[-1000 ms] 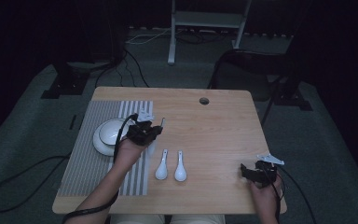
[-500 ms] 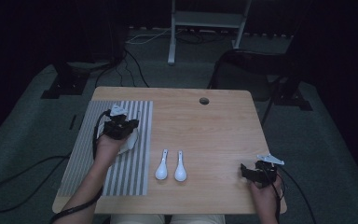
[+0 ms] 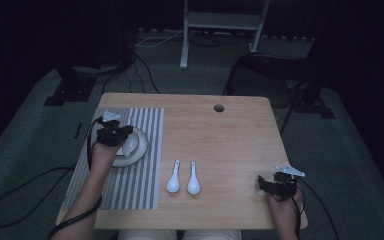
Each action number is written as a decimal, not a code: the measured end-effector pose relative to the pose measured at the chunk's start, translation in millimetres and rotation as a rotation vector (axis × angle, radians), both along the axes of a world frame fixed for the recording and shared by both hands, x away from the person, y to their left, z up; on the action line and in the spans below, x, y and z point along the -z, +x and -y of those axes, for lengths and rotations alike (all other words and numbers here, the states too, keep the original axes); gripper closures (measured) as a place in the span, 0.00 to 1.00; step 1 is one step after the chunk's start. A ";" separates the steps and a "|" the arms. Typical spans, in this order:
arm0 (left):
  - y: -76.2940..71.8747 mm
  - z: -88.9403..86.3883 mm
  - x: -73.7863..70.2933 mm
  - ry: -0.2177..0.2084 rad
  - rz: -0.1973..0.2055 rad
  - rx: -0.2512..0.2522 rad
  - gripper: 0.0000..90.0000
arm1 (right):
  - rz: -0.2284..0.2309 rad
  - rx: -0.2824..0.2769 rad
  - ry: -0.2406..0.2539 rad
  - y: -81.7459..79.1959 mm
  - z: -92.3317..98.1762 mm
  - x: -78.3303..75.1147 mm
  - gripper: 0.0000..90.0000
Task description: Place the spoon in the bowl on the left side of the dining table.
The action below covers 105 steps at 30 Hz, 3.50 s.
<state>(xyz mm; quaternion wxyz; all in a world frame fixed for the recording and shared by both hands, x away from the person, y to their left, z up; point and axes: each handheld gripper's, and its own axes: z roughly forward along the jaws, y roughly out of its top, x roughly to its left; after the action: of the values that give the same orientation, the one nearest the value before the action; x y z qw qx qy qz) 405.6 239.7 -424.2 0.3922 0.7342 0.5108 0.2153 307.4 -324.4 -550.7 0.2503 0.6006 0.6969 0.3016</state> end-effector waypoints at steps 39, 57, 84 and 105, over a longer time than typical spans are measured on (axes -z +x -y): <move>38.2 -10.2 47.5 0.019 -0.150 -0.124 0.95 | 0.000 0.000 0.000 0.0 0.0 0.0 0.13; 27.8 -11.0 46.9 0.074 -0.190 -0.147 0.73 | 0.000 0.000 0.000 0.0 0.0 0.0 0.13; -15.0 -9.4 39.5 0.012 -0.173 -0.103 0.20 | 0.000 0.000 0.000 0.0 0.0 0.0 0.13; -55.1 -6.7 44.2 0.031 -0.140 -0.072 0.01 | 0.000 0.000 0.000 0.0 0.1 0.0 0.13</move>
<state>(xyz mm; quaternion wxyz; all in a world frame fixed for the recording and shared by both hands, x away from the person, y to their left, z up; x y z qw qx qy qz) 350.5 246.5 -468.3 0.3361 0.7347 0.5595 0.1851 307.4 -324.5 -550.7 0.2502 0.6005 0.6970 0.3017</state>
